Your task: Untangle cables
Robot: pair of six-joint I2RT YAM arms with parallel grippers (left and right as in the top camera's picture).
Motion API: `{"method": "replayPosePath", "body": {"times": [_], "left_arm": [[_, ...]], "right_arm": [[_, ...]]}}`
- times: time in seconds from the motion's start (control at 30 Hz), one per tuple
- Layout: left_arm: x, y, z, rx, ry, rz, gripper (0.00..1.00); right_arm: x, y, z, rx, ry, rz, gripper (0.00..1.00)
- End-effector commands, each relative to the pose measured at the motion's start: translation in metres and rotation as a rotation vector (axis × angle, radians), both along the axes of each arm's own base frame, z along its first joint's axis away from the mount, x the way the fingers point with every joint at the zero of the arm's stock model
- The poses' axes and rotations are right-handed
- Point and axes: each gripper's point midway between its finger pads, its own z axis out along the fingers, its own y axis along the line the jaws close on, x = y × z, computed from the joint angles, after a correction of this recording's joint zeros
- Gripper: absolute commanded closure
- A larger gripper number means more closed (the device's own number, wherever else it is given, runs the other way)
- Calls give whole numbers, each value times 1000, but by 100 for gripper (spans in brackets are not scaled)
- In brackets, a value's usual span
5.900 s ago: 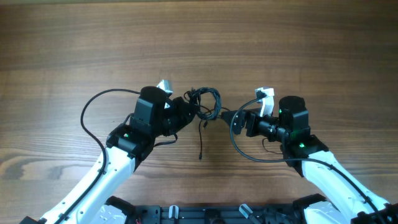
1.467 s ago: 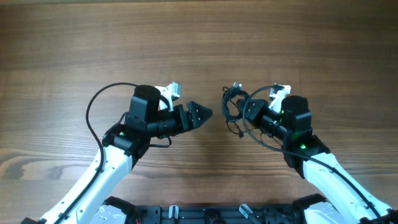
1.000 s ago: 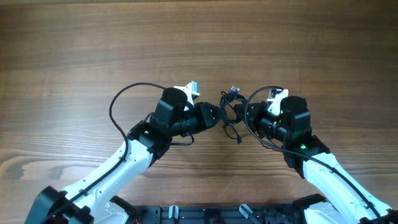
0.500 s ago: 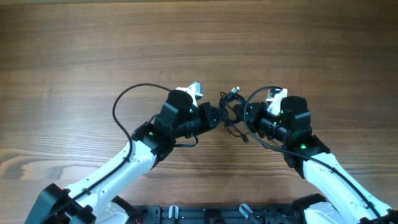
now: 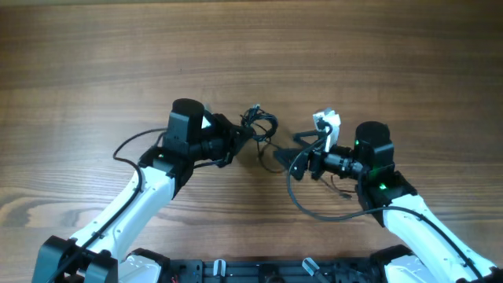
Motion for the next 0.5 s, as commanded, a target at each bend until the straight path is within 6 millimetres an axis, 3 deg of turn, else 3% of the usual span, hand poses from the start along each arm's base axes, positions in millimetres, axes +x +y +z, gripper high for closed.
{"method": "replayPosePath", "body": {"times": [0.0,0.13,0.23,0.27,0.33,0.37,0.4,0.43,0.47], "left_arm": [[1,-11,17,-111,38,-4,96],[-4,-24,30,-162,32,-31,96],[-12,-35,45,-220,49,-44,96],[-14,-39,59,-262,36,-62,96],[-17,-39,67,-290,49,-54,96],[-17,-39,76,-302,22,-57,96],[-18,-39,86,-319,-3,-59,96],[-19,-38,93,-335,-4,-53,96],[-20,-37,96,-346,-1,-48,96]], "right_arm": [[7,10,-1,-97,-104,-58,0],[26,4,-10,-249,-180,-285,0],[27,8,-5,-241,-206,-290,0],[31,5,-9,-259,-204,-318,0],[34,4,-16,-272,-195,-330,0],[32,11,-21,-260,-183,-290,1],[31,16,-24,-250,-178,-266,5],[30,20,-23,-235,-179,-245,20],[29,22,-21,-226,-184,-238,49]]}}
